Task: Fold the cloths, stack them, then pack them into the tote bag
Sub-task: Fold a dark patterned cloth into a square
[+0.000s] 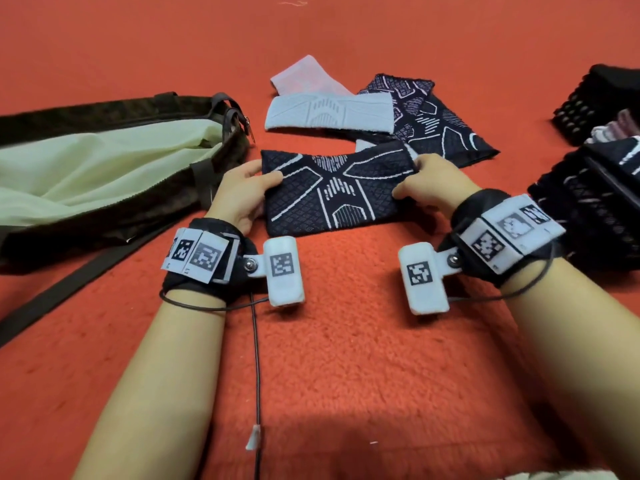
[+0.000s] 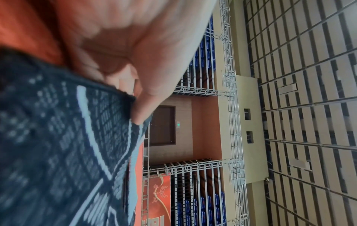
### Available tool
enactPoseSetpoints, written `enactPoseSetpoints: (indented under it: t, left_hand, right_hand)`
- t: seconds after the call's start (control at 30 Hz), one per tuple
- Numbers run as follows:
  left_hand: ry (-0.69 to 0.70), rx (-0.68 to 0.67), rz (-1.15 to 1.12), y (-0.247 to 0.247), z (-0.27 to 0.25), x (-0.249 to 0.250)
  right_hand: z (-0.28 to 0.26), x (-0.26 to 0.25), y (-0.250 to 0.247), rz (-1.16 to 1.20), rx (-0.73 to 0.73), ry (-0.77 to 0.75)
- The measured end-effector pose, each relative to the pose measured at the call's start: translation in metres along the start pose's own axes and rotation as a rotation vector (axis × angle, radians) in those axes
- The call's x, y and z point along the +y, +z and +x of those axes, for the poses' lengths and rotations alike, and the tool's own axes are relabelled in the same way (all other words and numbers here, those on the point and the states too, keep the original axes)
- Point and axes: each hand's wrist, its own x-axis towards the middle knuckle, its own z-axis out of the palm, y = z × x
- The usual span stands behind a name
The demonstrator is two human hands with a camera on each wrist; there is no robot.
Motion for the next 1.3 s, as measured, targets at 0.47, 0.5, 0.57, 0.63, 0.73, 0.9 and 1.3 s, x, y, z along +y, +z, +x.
enactPoseSetpoints:
  t: [0.47,0.5,0.57,0.63,0.73,0.9,1.3]
  left_hand:
    - [-0.010,-0.034,0.081,0.005,-0.001,-0.004]
    - [-0.010,-0.028,0.071,0.004,-0.001,-0.004]
    - [-0.016,-0.035,0.065,0.004,-0.001,-0.004]
    - [-0.012,-0.080,0.061,0.004,-0.002,-0.005]
    - [0.026,-0.150,-0.005,0.005,-0.003,-0.005]
    - [0.067,-0.143,-0.070,0.005,0.000,-0.007]
    - [0.072,-0.145,-0.060,0.007,-0.001,-0.007]
  right_hand:
    - [-0.034,0.021,-0.011,0.274,0.033,0.100]
    - [-0.034,0.017,-0.010,0.308,0.054,0.065]
    - [-0.034,0.005,-0.006,0.376,0.089,-0.006]
    - [-0.034,-0.009,-0.001,0.366,0.085,-0.059]
    - [-0.034,-0.028,0.014,0.258,0.044,-0.130]
    - [-0.032,-0.040,0.041,0.008,-0.077,-0.235]
    - [-0.023,-0.034,0.024,-0.463,-0.206,-0.437]
